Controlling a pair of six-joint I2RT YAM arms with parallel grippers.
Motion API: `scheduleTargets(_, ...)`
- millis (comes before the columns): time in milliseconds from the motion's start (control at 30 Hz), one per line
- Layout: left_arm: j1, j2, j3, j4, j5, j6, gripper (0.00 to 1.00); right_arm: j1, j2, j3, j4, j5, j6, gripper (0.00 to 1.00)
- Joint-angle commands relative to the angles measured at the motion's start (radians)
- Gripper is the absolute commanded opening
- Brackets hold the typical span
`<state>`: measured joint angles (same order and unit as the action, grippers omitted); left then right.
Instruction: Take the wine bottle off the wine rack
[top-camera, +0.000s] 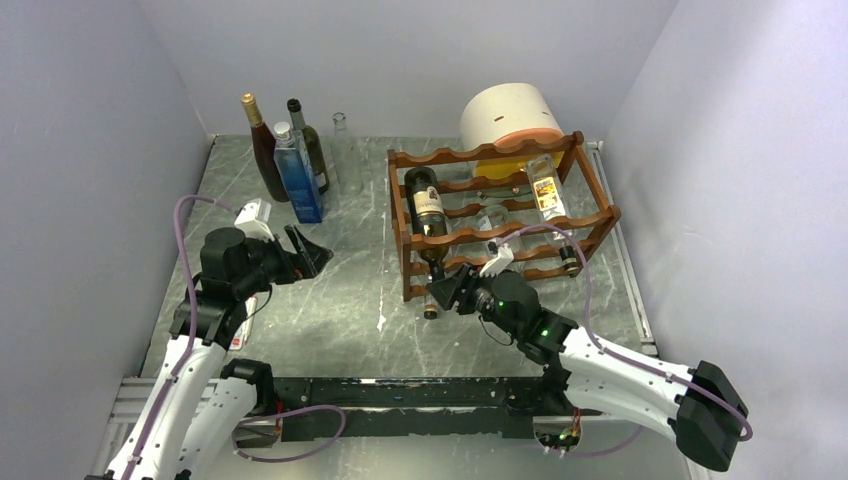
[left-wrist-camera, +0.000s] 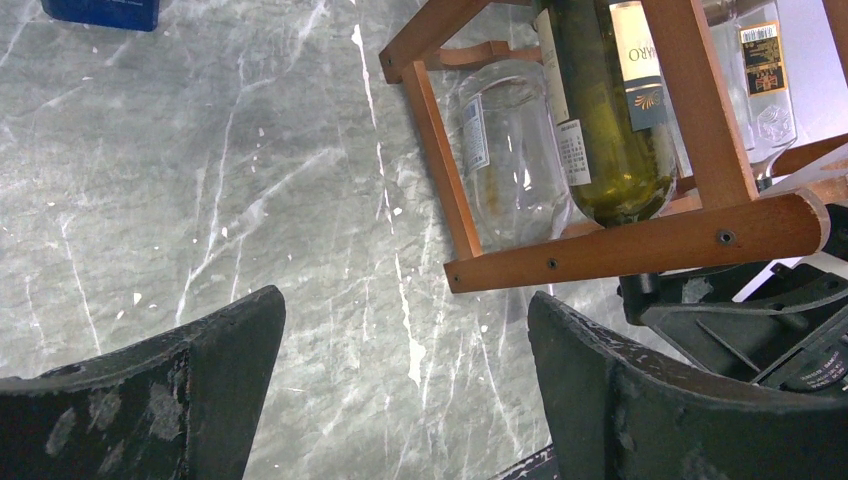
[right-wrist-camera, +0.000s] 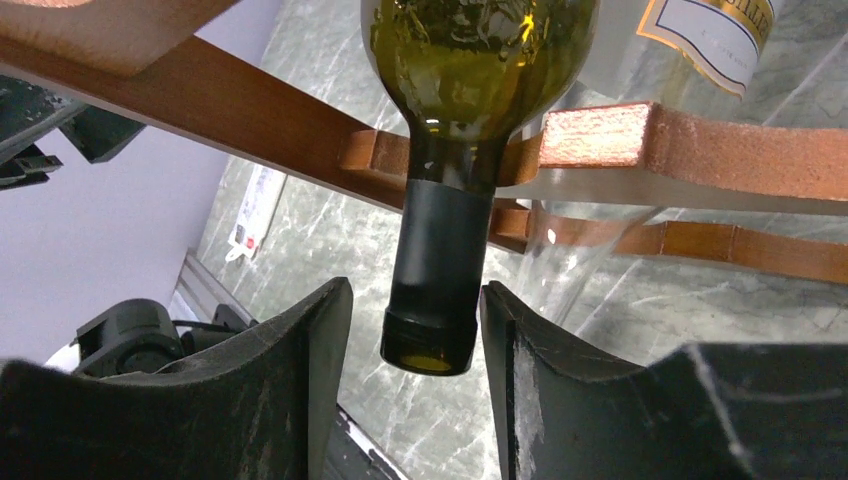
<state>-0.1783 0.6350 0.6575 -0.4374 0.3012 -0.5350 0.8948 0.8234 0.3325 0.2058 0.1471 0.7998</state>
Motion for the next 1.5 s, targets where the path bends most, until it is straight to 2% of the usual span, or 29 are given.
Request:
scheduleTargets(0,0.002,0.003,-0.015,0.04,0.043,0.008,0.94,0.008,0.021,-0.008,0.07,0.048,0.001,0.53)
scheduleTargets(133,0.002,0.009,-0.015,0.042,0.045,0.008,0.94,0.008,0.045,-0.002,0.079,0.052,0.006,0.47)
scheduleTargets(333,0.002,0.003,-0.015,0.04,0.047,0.009,0.94,0.01,0.035,0.011,0.042,0.055,0.019,0.29)
scheduleTargets(500,0.002,0.0,-0.019,0.041,0.051,0.004,0.94,0.01,-0.033,0.039,-0.081,0.038,0.025,0.11)
scheduleTargets(633,0.002,-0.001,-0.025,0.05,0.06,0.001,0.93,0.01,-0.09,0.055,-0.181,0.002,0.041,0.0)
scheduleTargets(1033,0.002,0.002,-0.029,0.06,0.07,0.001,0.93,0.015,-0.22,0.074,-0.426,-0.092,0.093,0.0)
scheduleTargets(1100,0.002,0.001,-0.043,0.088,0.108,0.002,0.91,0.014,-0.221,0.067,-0.426,-0.094,0.093,0.0)
scheduleTargets(1167,0.001,0.001,-0.079,0.166,0.199,0.004,0.82,0.015,-0.203,0.061,-0.393,-0.102,0.094,0.0)
scheduleTargets(1200,-0.006,0.0,-0.101,0.222,0.266,0.004,0.83,0.015,-0.192,0.06,-0.379,-0.107,0.095,0.0)
scheduleTargets(1233,-0.027,-0.007,-0.118,0.267,0.298,-0.002,0.89,0.014,-0.18,0.06,-0.369,-0.109,0.097,0.0)
scheduleTargets(1300,-0.133,-0.049,-0.125,0.301,0.23,0.006,0.97,0.016,-0.168,0.058,-0.362,-0.105,0.1,0.0)
scheduleTargets(1400,-0.381,-0.083,-0.096,0.3,0.02,0.059,1.0,0.014,-0.173,0.043,-0.356,-0.096,0.104,0.0)
scheduleTargets(1467,-0.526,-0.029,-0.073,0.309,-0.077,0.088,1.0,0.014,-0.18,0.036,-0.355,-0.092,0.107,0.0)
